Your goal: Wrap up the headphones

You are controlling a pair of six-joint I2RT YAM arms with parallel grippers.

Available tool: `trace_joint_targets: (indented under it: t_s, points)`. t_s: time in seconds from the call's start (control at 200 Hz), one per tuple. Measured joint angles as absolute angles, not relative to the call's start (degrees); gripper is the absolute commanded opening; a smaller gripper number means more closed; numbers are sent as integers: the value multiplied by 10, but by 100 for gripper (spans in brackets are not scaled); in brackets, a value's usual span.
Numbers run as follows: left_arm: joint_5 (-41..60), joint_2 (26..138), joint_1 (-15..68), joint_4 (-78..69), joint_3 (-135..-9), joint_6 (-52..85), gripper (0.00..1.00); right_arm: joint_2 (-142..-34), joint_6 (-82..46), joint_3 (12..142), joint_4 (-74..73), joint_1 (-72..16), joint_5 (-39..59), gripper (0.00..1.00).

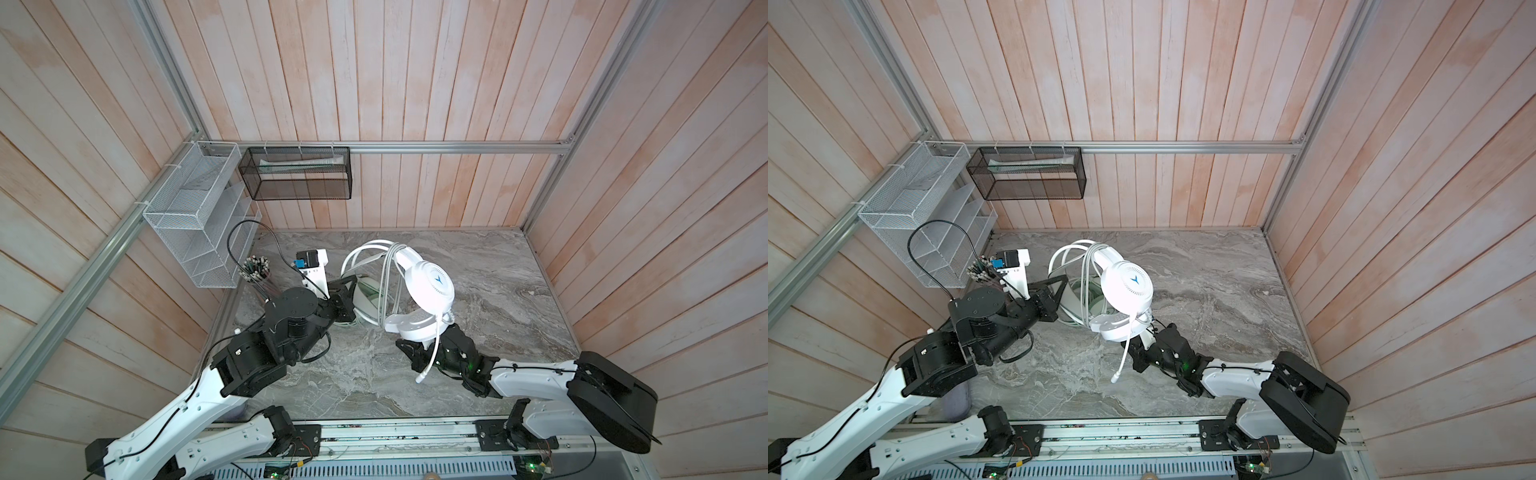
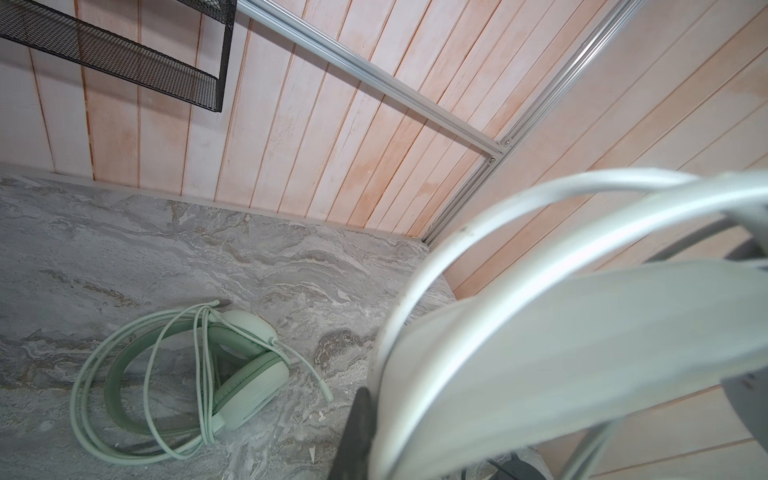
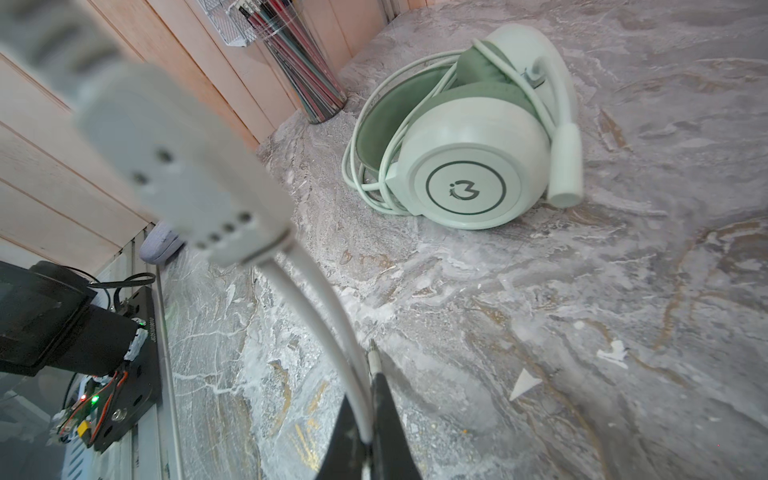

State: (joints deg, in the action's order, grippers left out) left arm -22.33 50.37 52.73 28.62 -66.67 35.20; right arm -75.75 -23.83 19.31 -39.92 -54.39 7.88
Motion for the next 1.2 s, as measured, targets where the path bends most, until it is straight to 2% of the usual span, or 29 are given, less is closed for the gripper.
trace_joint_targets:
  t_s: [0.405, 0.835, 1.2]
  points:
    - [-223, 502, 514, 274, -655, 354, 0, -737, -224, 245, -356, -677, 12, 0]
    - [-217, 502, 500, 267, -646, 355, 0, -716, -188, 319, -288, -752, -35, 0]
    - [-212, 502, 494, 262, -640, 357, 0, -691, -165, 334, -251, -778, -66, 0]
